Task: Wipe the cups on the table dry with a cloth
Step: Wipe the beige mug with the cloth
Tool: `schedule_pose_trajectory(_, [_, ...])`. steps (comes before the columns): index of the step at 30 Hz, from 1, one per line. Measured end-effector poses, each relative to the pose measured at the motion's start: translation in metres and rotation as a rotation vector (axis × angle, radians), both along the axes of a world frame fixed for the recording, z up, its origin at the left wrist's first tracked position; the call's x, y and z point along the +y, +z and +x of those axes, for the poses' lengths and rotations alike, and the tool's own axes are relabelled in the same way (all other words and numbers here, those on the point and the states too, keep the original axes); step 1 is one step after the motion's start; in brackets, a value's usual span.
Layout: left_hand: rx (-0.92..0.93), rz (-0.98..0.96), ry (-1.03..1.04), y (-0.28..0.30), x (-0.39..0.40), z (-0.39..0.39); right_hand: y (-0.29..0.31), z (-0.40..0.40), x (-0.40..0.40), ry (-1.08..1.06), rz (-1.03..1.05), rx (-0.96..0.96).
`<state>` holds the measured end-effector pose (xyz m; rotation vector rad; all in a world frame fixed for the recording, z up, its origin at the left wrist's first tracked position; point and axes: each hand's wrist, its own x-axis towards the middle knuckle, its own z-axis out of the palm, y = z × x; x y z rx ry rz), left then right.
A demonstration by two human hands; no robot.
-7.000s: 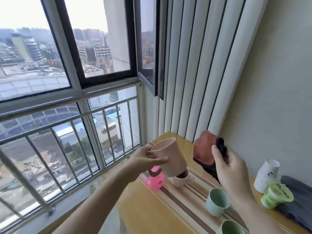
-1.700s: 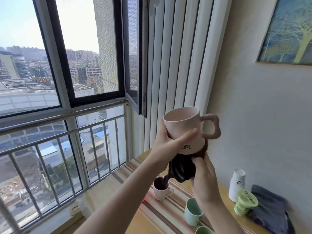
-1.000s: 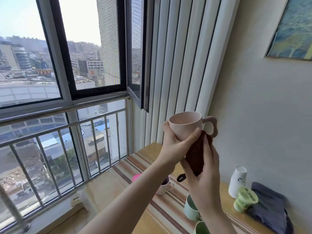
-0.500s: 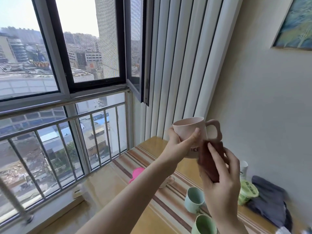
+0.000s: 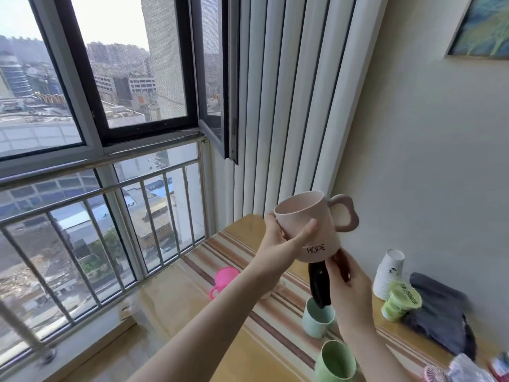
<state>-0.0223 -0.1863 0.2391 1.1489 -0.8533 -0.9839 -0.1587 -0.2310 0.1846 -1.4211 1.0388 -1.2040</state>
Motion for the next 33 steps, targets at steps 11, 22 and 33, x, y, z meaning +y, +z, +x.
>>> schedule_pose_trajectory(11, [-0.052, 0.066, 0.176, -0.057, 0.004, 0.083, -0.018, 0.022, 0.021, 0.296, -0.259, 0.455])
schedule_pose_trajectory(22, [-0.248, 0.407, 0.082, -0.237, -0.007, 0.059, -0.079, -0.003, -0.036, 0.134, -0.213, 0.591])
schedule_pose_trajectory(33, [-0.321, 0.46, -0.042, -0.339, -0.034, -0.001, -0.131, -0.041, -0.071, 0.085, -0.066, 0.53])
